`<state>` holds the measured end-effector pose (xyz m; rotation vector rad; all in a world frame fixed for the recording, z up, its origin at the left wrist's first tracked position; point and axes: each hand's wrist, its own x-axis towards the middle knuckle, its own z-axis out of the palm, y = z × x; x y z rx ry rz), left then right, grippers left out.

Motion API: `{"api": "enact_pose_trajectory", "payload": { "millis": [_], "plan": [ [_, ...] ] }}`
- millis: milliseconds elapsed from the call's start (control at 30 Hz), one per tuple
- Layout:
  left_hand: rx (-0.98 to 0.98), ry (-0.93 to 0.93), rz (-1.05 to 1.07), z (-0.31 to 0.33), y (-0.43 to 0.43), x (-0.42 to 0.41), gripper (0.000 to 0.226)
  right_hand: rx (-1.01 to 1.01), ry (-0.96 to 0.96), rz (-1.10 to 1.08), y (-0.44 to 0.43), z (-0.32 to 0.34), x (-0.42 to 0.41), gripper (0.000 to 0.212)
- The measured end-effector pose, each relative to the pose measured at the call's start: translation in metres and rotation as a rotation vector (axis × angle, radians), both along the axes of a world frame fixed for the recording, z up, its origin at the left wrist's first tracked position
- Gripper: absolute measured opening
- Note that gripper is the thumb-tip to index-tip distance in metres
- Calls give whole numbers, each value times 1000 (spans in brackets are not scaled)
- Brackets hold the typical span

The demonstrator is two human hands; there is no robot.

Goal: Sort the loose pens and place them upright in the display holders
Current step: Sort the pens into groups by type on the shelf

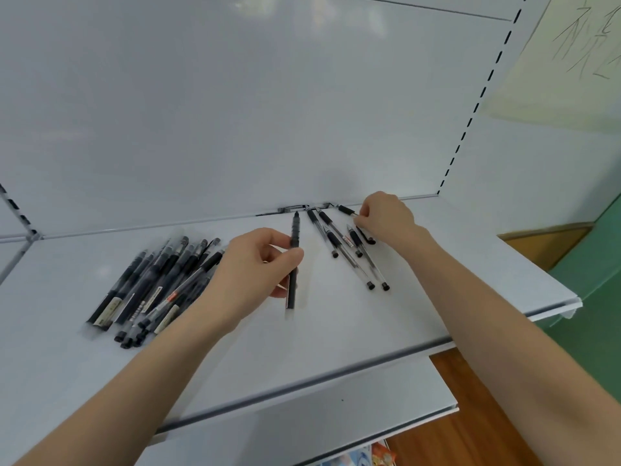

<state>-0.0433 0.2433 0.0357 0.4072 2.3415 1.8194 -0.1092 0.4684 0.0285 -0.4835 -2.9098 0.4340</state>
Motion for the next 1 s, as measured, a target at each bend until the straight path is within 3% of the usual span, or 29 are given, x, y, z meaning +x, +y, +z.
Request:
{"api": "enact_pose_trajectory", "payload": {
  "millis": [133,233,333,500,600,733,1000],
  "plan": [
    [39,-13,17,3,-14,1,4,31,-72,-50,0,0,-11,9],
    [32,-11,22,3,-19,2,5,1,-139,-39,3,8,-11,28],
    [26,-7,22,4,-21,4,6,-9,-197,-6,0,15,-9,30],
    [76,-33,49,6,-25,6,9,-33,-40,59,-5,20,-3,19],
    [80,-15,66,5,-30,5,12,-198,100,165,-10,31,10,18],
    [43,77,79,6,-34,4,15,-702,203,367,-30,47,39,12],
    [-130,242,65,9,-39,10,29,-676,258,654,-49,59,66,23]
  ]
}}
